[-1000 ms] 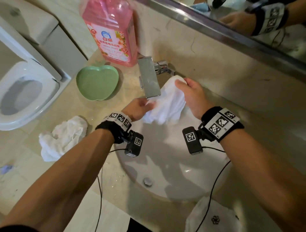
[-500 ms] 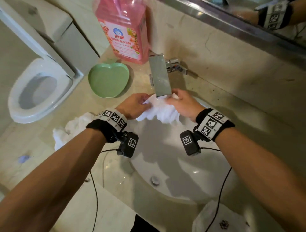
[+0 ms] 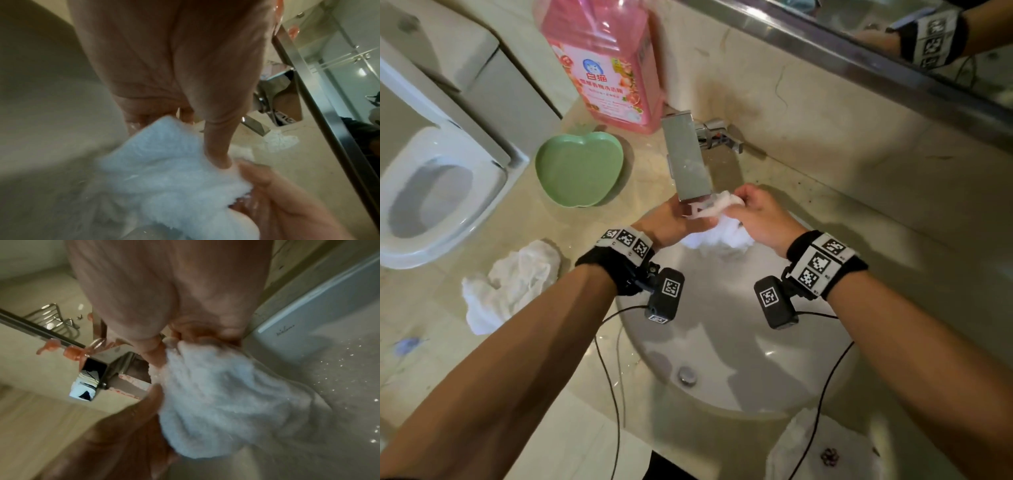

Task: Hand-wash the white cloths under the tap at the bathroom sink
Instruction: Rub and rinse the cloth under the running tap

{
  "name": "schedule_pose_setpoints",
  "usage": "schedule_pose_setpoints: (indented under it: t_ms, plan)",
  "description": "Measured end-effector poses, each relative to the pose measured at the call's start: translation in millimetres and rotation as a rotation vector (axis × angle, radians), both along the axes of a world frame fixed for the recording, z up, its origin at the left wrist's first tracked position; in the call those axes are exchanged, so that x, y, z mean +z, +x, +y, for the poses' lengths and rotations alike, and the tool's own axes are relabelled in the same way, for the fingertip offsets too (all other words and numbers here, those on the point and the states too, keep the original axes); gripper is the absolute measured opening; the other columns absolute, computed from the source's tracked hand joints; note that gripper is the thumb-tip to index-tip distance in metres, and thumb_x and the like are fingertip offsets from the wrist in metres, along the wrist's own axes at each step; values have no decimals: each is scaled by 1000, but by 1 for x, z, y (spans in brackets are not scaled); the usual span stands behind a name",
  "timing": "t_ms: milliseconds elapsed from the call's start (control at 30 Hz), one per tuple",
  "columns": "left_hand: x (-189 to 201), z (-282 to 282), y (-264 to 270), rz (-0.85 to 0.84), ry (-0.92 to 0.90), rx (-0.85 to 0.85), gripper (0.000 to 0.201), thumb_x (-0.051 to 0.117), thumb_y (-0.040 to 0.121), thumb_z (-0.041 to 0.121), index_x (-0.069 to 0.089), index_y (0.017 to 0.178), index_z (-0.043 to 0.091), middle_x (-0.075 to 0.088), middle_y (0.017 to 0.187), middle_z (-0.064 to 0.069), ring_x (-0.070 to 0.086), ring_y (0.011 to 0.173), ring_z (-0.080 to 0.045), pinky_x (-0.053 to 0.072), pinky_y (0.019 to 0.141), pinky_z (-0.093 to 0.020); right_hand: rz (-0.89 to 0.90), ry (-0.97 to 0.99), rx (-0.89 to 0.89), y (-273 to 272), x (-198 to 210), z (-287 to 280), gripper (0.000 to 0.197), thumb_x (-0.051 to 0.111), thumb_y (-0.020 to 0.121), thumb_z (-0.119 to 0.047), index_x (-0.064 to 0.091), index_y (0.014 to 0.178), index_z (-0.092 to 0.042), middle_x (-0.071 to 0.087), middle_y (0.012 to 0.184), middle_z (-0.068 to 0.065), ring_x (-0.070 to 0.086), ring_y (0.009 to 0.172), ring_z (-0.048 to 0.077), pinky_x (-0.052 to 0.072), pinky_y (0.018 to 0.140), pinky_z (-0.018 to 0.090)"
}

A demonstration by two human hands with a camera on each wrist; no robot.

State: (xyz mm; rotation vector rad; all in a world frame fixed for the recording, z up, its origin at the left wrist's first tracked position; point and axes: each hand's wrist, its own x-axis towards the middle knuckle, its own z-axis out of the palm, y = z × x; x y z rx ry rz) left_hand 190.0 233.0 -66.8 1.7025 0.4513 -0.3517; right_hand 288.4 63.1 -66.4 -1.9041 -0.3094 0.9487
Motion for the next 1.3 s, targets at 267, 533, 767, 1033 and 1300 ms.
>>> schedule_pose_setpoints:
  t_ms: [267,533,767,1033,1300]
  plan:
    - [4,17,-16,-28,-113,163,23,62,94,13,66,116,9,72,111,-6,68,102,-21,52,93,-33,115,52,-35,4,9,4,48,72,69,-30,59,115,-24,69,107,2,67,99,22,56,83,41]
    - [21,34,-21,-119,8,15,22,65,91,18,60,113,19,66,87,15,60,81,-4,44,80,-20,81,97,192,-18,17,41,26,76,74,-46,74,100,-42,75,95,-19,69,91,-1,57,76,28]
    - [0,32,-29,146,145,-13,25,62,95,27,60,116,14,60,100,7,54,96,-14,41,83,-26,78,119,49,-12,9,42,28,65,76,-43,72,101,-34,76,98,-12,71,94,8,54,84,33]
    - [-7,13,-6,-8,238,-62,25,47,101,40,65,114,29,68,98,7,62,87,-2,47,77,-19,-20,-51,93,2,2,11,44,76,70,-34,59,109,-28,64,104,-6,61,94,11,48,81,29]
    - [-3,18,1,59,191,-113,23,61,89,11,62,109,22,63,103,2,58,100,-19,42,85,-28,-60,-13,53,2,9,8,46,58,98,-34,55,99,12,46,78,10,44,71,19,37,68,36]
